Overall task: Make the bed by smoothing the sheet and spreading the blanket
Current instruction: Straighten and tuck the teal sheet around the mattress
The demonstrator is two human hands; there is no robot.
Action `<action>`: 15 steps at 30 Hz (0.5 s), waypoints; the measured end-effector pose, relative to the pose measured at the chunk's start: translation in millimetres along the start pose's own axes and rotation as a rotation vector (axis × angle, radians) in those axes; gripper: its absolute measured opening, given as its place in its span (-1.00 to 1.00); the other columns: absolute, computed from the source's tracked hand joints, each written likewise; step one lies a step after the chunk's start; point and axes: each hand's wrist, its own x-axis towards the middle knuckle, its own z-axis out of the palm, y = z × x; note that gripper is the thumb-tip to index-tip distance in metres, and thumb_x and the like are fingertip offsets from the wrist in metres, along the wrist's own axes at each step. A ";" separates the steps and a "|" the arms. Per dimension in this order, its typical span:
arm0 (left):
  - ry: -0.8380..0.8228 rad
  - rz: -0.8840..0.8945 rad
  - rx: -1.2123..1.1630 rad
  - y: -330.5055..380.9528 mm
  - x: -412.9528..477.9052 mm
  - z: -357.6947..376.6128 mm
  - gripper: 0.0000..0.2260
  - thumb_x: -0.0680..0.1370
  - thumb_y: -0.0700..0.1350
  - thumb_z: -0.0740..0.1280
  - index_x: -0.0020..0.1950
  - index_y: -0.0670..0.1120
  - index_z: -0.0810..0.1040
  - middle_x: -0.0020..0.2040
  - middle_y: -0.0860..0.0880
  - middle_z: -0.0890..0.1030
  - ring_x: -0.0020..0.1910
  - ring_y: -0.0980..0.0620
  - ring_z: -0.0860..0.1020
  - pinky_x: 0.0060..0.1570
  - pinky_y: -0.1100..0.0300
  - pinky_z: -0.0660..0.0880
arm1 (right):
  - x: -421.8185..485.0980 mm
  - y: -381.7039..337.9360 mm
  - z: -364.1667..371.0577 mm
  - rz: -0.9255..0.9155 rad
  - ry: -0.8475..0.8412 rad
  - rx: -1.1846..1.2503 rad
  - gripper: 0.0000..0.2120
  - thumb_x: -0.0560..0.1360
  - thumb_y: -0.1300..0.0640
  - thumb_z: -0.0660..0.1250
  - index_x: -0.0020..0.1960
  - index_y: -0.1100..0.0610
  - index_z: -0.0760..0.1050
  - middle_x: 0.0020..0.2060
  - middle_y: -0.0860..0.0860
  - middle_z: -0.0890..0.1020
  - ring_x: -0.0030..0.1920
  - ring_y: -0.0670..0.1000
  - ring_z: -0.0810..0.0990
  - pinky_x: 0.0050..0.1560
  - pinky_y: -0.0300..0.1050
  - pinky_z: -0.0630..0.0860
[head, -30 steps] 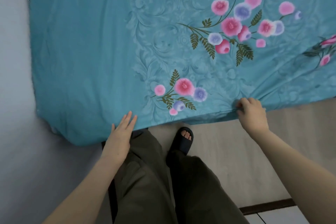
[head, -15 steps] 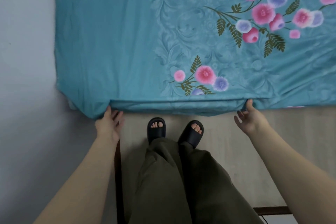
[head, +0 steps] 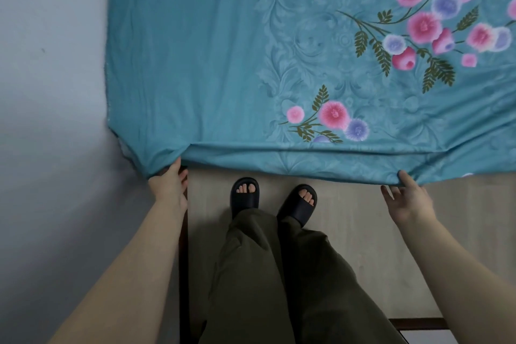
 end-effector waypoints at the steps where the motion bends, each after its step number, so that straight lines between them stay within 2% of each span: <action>1: 0.011 0.008 -0.022 3.7 0.2 -1.2 -0.47 0.44 -0.13 0.50 0.31 -0.06 0.31 0.24 -0.02 0.52 0.12 0.00 0.59 0.13 0.12 0.52 | -1.5 -0.7 1.8 0.007 0.005 0.019 -0.65 0.56 0.26 0.29 0.33 0.14 0.39 0.23 0.08 0.57 0.16 0.04 0.60 0.22 -0.02 0.51; 3: 0.044 0.061 -0.065 12.2 4.0 -5.5 -0.29 0.37 -0.20 0.55 0.33 0.01 0.17 0.32 0.00 0.44 0.21 -0.01 0.53 0.25 0.06 0.47 | -5.8 -3.1 7.0 0.025 0.031 0.020 -0.62 0.56 0.27 0.30 0.36 0.18 0.39 0.25 0.09 0.56 0.12 0.03 0.61 0.12 -0.07 0.55; 5: 0.043 0.153 -0.016 18.3 10.1 -12.8 -0.20 0.30 -0.24 0.58 0.38 -0.03 0.19 0.37 0.00 0.40 0.29 0.01 0.48 0.31 0.03 0.44 | -5.7 -5.8 10.8 0.050 0.072 -0.018 -0.68 0.54 0.25 0.34 0.27 0.16 0.42 0.20 0.08 0.58 -0.01 0.00 0.62 0.07 -0.12 0.55; 7: 0.006 0.232 0.062 22.4 16.3 -20.4 -0.25 0.27 -0.26 0.60 0.36 -0.08 0.33 0.31 0.00 0.47 0.25 0.04 0.51 0.19 0.16 0.50 | -5.7 -8.8 14.7 0.066 0.118 -0.093 -0.68 0.51 0.24 0.38 0.23 0.14 0.41 0.17 0.08 0.58 -0.11 -0.03 0.60 0.04 -0.12 0.53; 9: -0.059 0.266 0.122 26.1 20.9 -27.1 -0.40 0.29 -0.26 0.58 0.27 -0.10 0.46 0.21 0.02 0.56 0.09 0.11 0.57 -0.05 0.36 0.52 | -6.1 -8.6 20.0 -0.013 0.258 -0.324 -0.56 0.45 0.23 0.43 0.27 0.16 0.36 0.22 0.11 0.53 -0.08 0.03 0.58 0.09 -0.04 0.53; 11: -0.107 0.277 0.173 27.9 25.5 -35.0 -0.52 0.32 -0.25 0.57 0.18 -0.10 0.50 0.13 0.00 0.59 -0.05 0.19 0.57 -0.17 0.43 0.48 | -12.1 -5.8 27.5 -0.291 0.415 -0.641 -0.35 0.37 0.21 0.49 0.36 0.14 0.25 0.33 0.16 0.38 0.11 0.13 0.52 0.22 0.03 0.47; 12: -0.117 0.276 0.200 28.6 28.2 -39.6 -0.54 0.32 -0.23 0.57 0.16 -0.09 0.50 0.10 -0.01 0.60 -0.07 0.19 0.57 -0.16 0.40 0.48 | -16.0 -4.2 32.1 -0.470 0.391 -0.769 -0.30 0.34 0.22 0.49 0.37 0.09 0.21 0.35 0.17 0.30 0.14 0.15 0.48 0.21 0.03 0.44; 13: -0.125 0.270 0.233 29.0 30.7 -44.2 -0.53 0.32 -0.22 0.57 0.17 -0.10 0.50 0.09 -0.01 0.60 -0.06 0.16 0.57 -0.13 0.35 0.48 | -19.0 -2.8 37.0 -0.636 0.303 -0.887 -0.30 0.33 0.25 0.46 0.37 0.04 0.21 0.34 0.16 0.25 0.12 0.13 0.45 0.17 0.02 0.42; 15: -0.133 0.259 0.315 29.4 36.2 -53.7 -0.50 0.32 -0.22 0.57 0.21 -0.15 0.50 0.07 -0.02 0.60 -0.02 0.06 0.58 -0.08 0.27 0.48 | -23.3 -0.9 47.7 -0.836 0.060 -1.095 -0.38 0.35 0.26 0.43 0.31 -0.03 0.28 0.28 0.15 0.24 0.05 0.09 0.41 0.12 -0.02 0.40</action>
